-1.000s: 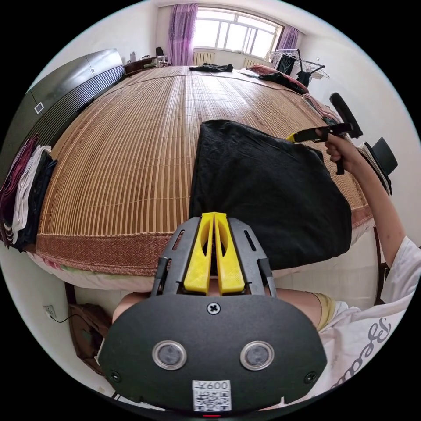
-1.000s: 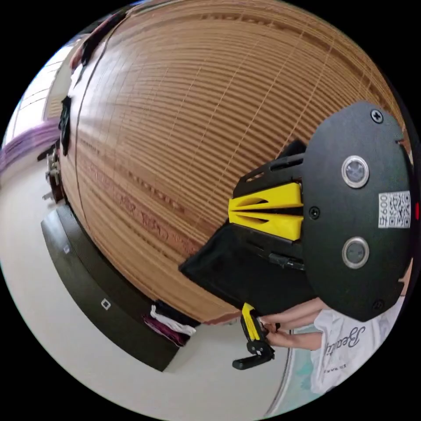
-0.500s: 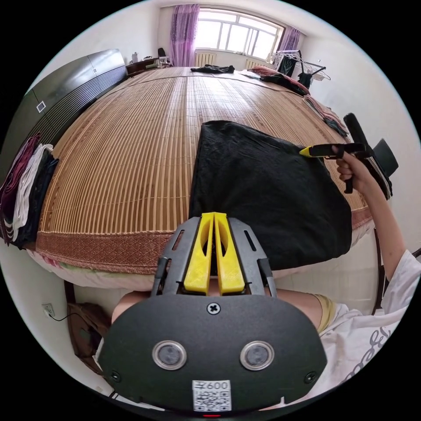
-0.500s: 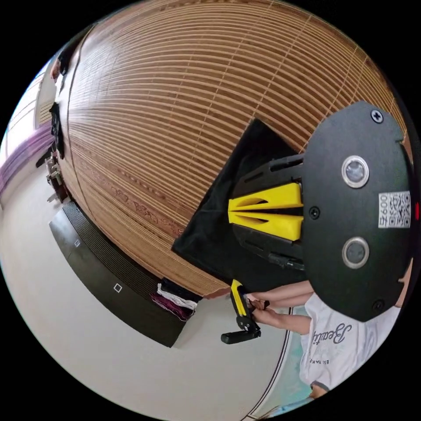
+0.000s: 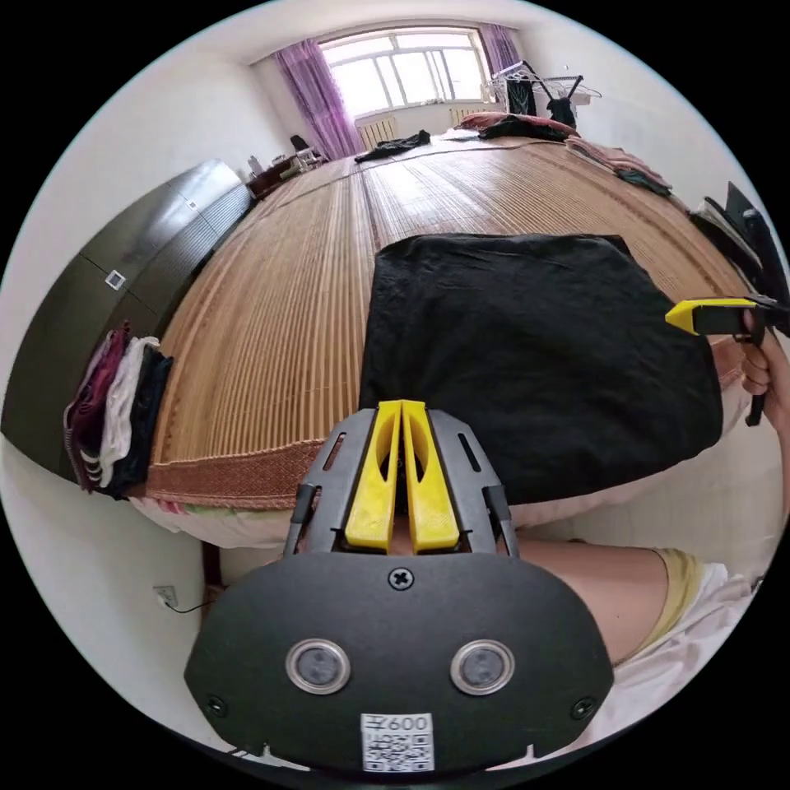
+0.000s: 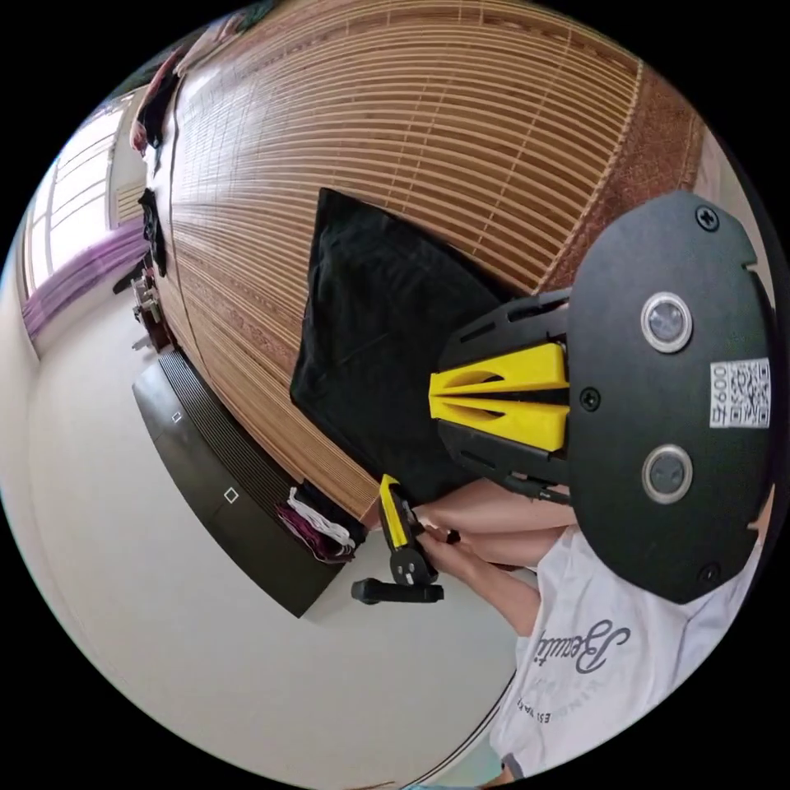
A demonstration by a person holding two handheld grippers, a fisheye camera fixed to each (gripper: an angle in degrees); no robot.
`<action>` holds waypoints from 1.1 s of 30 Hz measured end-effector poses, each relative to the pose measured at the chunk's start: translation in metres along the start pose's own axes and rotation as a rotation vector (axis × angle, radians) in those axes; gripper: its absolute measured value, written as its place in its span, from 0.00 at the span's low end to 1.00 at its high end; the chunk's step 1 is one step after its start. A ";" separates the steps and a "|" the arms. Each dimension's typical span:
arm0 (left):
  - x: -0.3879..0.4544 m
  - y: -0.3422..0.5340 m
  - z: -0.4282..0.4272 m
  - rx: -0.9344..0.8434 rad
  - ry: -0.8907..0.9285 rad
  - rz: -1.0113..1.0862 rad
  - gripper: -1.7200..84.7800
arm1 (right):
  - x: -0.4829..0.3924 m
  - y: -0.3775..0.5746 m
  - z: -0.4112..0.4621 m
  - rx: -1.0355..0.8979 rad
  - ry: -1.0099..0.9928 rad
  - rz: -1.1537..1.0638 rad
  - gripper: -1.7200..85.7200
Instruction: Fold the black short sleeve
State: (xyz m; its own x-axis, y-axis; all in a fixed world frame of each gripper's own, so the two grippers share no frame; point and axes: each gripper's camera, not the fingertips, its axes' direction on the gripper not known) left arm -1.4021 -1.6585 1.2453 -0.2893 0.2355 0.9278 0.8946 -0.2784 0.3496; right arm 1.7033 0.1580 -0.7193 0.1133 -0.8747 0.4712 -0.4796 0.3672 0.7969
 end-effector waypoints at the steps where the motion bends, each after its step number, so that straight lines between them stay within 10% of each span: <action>1: -0.006 0.003 -0.012 0.053 -0.020 -0.031 0.02 | -0.003 -0.009 -0.001 0.032 0.050 0.008 0.01; 7: -0.085 -0.010 -0.067 0.504 0.226 -0.056 0.02 | 0.005 -0.070 0.013 0.042 0.276 0.008 0.01; 15: -0.067 -0.117 0.093 -0.035 0.215 0.308 0.02 | -0.009 -0.127 0.109 -0.141 0.480 -0.190 0.01; 27: -0.101 -0.100 0.109 0.027 -0.118 0.335 0.03 | -0.008 -0.232 0.145 -0.096 0.545 -0.044 0.01; 33: -0.108 0.071 -0.004 0.557 -0.183 0.821 0.05 | -0.160 -0.094 0.071 0.276 0.712 -0.470 0.01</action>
State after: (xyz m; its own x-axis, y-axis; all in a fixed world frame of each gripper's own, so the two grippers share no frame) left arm -1.3088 -1.7073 1.1699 0.5028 0.3182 0.8037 0.8387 0.0452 -0.5427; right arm 1.6689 0.2408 -0.8966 0.8194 -0.4786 0.3154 -0.4296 -0.1484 0.8908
